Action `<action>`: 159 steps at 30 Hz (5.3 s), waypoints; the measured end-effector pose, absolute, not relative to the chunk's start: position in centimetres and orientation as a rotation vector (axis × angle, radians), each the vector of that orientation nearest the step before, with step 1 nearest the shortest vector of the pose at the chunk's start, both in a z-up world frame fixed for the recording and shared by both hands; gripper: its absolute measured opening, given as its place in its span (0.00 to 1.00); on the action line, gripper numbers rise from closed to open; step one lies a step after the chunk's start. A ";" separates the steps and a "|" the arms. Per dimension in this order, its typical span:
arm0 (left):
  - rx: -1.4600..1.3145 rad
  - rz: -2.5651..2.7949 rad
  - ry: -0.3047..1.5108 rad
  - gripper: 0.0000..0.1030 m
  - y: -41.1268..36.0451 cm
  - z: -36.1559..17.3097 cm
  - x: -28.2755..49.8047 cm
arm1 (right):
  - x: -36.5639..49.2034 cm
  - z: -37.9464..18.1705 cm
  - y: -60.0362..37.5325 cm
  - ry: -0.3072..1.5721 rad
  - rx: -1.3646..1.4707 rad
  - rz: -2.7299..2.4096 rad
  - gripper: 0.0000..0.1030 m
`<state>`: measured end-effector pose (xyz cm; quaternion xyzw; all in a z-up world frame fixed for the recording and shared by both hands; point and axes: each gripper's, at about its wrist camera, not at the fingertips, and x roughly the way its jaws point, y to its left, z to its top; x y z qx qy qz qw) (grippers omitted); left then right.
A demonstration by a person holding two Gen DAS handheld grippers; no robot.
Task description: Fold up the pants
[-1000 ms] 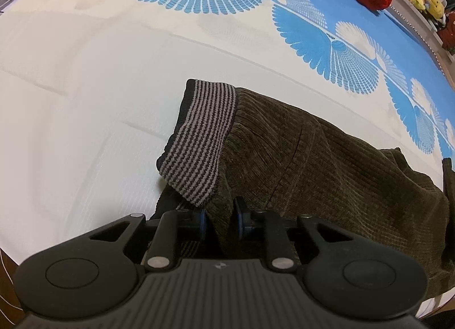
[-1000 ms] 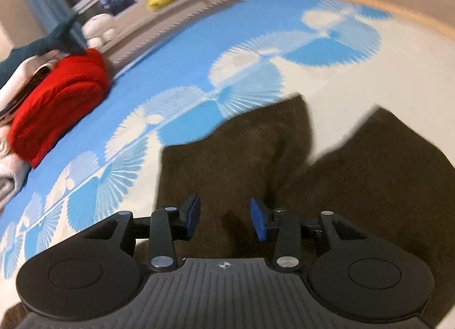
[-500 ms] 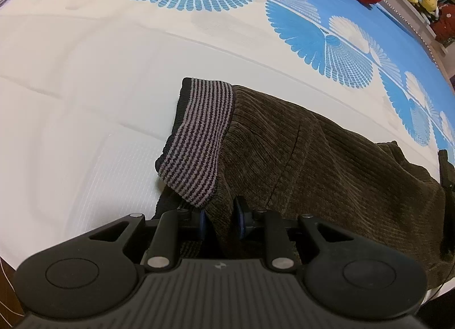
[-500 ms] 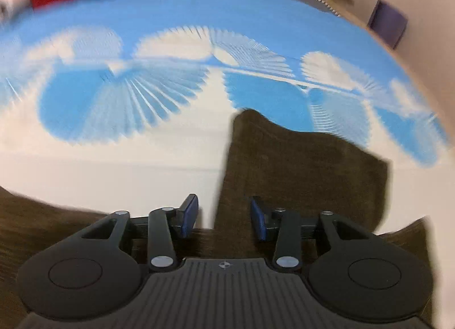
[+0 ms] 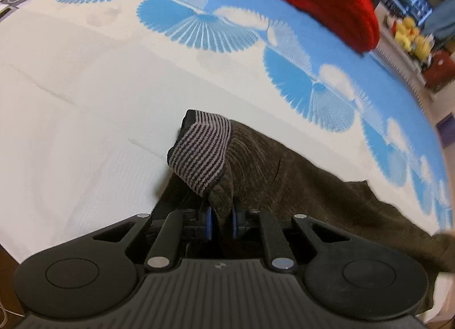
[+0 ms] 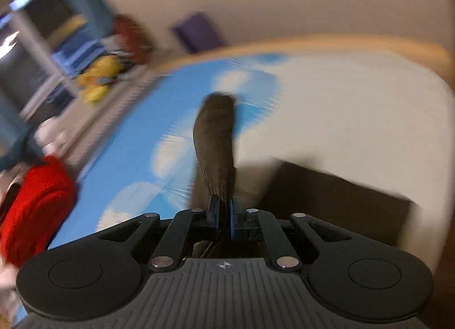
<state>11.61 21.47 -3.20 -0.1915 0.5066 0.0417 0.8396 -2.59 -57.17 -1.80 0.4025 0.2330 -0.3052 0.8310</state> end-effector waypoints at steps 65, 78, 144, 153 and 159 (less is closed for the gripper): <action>-0.332 0.246 1.046 0.40 23.6 -2.6 9.0 | -10.0 -7.1 -62.5 0.680 0.754 -1.218 0.22; 0.021 0.044 1.231 0.31 17.1 -6.7 12.1 | 5.6 -2.6 -46.4 0.573 0.389 -0.277 0.22; 0.038 -0.071 1.209 0.47 17.3 -6.3 12.9 | 19.8 -9.0 -27.0 1.206 -0.242 0.187 0.40; 0.069 0.006 1.100 0.47 15.6 -4.2 12.5 | 12.9 -4.0 -41.4 1.019 -0.075 -0.231 0.42; 0.003 0.024 0.999 0.50 14.0 -2.3 12.8 | 4.6 0.8 -50.3 0.735 0.219 -0.381 0.45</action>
